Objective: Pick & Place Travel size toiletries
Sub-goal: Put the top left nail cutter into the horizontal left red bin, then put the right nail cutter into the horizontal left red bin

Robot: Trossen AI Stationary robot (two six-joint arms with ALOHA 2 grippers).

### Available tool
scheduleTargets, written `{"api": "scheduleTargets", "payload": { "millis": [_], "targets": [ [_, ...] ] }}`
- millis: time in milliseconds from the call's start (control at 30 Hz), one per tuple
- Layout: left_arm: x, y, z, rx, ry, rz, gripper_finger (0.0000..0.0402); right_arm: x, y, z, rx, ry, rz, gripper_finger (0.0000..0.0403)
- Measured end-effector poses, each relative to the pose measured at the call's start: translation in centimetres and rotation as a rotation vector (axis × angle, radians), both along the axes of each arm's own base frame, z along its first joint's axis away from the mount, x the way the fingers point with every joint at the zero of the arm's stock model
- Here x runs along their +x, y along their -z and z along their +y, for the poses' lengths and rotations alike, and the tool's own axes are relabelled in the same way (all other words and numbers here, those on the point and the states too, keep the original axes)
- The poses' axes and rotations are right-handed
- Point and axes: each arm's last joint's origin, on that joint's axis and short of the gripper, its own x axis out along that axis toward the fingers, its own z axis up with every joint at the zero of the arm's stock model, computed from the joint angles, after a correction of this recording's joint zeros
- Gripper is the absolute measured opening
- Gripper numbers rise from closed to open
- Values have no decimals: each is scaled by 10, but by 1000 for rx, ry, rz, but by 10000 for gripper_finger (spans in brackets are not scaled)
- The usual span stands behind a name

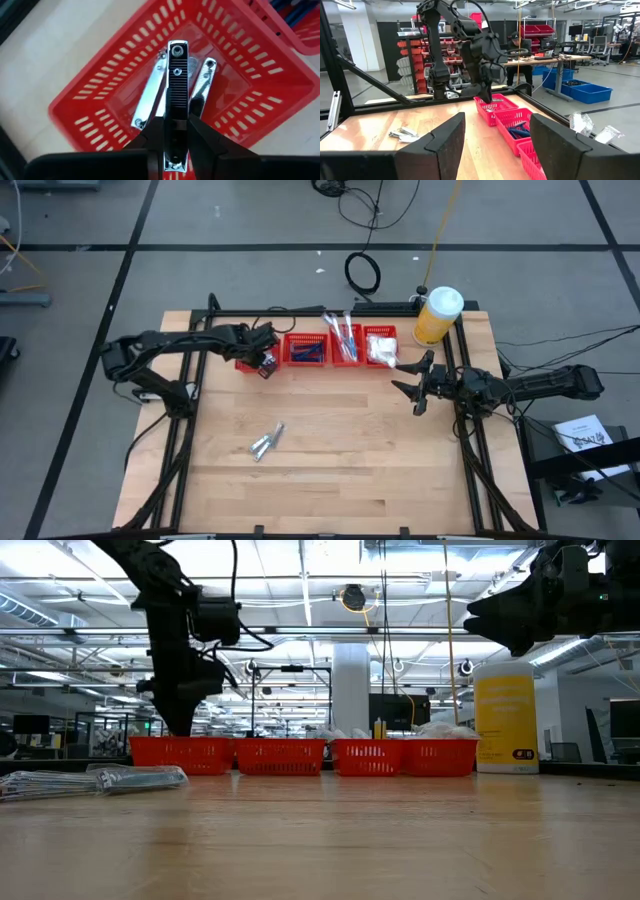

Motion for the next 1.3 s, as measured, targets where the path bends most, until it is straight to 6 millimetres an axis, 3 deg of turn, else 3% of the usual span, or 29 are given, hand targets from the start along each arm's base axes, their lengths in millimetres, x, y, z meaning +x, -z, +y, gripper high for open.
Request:
{"api": "scheduleTargets", "payload": {
  "millis": [367,633,800,933,1067,1300],
  "targets": [
    [11,17,6,2,38,22,78,0,0,0,0,1,0,212],
    [6,13,6,-13,43,52,189,0,0,0,0,0,0,212],
    [3,-8,0,-54,16,111,246,0,0,0,0,0,0,212],
    [4,-40,-20,-49,15,80,267,0,0,0,0,1,0,212],
    [9,-68,-56,-22,92,-45,269,0,0,0,0,1,0,212],
    [23,-73,-127,-81,251,-164,252,0,0,0,0,1,-1,212]
  ]
}}
